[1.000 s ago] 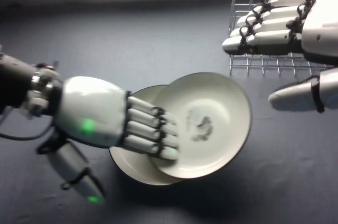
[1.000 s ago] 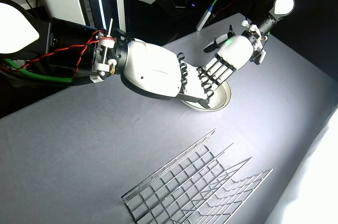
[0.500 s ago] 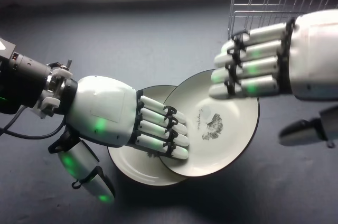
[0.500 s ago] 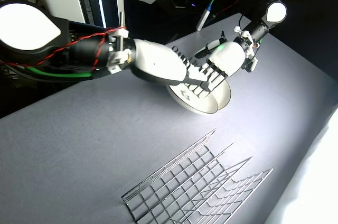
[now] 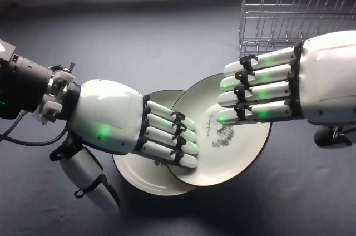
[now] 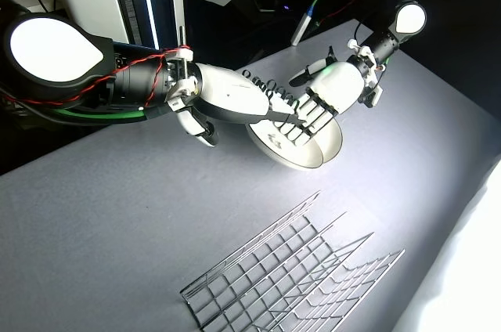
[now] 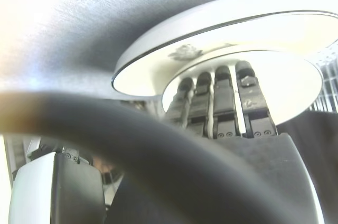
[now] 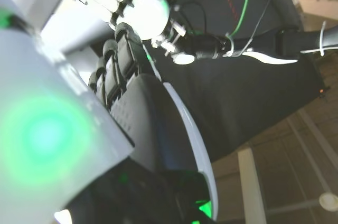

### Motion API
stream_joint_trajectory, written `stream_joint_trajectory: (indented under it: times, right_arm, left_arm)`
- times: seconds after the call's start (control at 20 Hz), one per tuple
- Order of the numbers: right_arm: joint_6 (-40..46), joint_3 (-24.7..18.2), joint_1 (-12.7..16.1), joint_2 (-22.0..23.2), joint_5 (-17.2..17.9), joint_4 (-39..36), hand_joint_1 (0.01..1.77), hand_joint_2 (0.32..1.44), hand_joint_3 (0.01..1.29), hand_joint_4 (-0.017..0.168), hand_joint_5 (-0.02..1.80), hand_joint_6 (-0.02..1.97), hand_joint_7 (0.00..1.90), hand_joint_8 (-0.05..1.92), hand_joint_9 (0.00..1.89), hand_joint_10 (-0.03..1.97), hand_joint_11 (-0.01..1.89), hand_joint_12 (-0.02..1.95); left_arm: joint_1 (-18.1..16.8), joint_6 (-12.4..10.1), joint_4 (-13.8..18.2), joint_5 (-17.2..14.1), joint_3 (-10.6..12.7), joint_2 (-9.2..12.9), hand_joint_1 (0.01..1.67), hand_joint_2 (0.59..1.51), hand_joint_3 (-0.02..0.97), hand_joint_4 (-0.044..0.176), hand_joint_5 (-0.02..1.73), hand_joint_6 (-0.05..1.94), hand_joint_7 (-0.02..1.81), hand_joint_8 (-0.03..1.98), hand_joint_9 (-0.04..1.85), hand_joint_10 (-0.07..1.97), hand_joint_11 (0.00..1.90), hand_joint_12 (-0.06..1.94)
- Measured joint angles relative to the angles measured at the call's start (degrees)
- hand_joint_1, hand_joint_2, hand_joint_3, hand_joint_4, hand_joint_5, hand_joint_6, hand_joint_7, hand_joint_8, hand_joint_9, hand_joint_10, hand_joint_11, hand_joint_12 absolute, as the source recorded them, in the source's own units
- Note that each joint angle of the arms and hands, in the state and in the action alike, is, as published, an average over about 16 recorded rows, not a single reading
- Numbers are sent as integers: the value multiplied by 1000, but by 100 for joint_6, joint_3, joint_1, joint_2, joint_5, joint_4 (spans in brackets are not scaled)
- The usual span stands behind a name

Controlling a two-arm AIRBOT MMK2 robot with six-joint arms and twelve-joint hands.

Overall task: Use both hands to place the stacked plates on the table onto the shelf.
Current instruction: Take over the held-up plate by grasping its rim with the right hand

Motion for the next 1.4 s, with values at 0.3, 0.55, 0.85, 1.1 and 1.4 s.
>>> stream_joint_trajectory:
  times: [0.3, 0.55, 0.85, 1.1, 1.4]
  right_arm:
    - [5, 240, -109, -350, -128, 7, 1171, 986, 14, 4, 19, 21, 23, 14, 19, 13, 21, 355]
    - [6, 517, -183, -741, -250, 11, 1169, 1013, 14, 4, 29, 21, 38, 13, 29, 13, 22, 506]
    - [4, 791, -234, -1175, -400, 19, 1143, 1052, 14, 4, 110, 28, 123, 18, 100, 38, 22, 715]
    - [-5, 912, -258, -1404, -470, 51, 1152, 1072, 14, 2, 249, 69, 274, 44, 228, 170, 69, 1011]
    - [-25, 960, -251, -1503, -468, 107, 1213, 1062, 14, -3, 469, 306, 513, 269, 476, 653, 332, 1436]
  left_arm:
    - [-10, 0, 12, -38, 47, -21, 13, 1120, 23, -8, -14, -30, -17, -24, -9, -18, 17, -17]
    - [-20, 0, 20, -71, 88, -45, 14, 1120, 23, -8, -14, -30, -17, -24, -9, -18, 16, -17]
    - [-28, 0, 24, -113, 142, -72, 14, 1121, 22, -8, -14, -30, -17, -24, -10, -19, 16, -17]
    - [-31, 1, 26, -141, 177, -85, 14, 1122, 23, -8, -14, -30, -17, -24, -9, -19, 16, -17]
    - [-69, -4, 68, -165, 203, -83, 14, 1122, 22, -8, -13, -29, -17, -24, -6, -18, 16, -17]
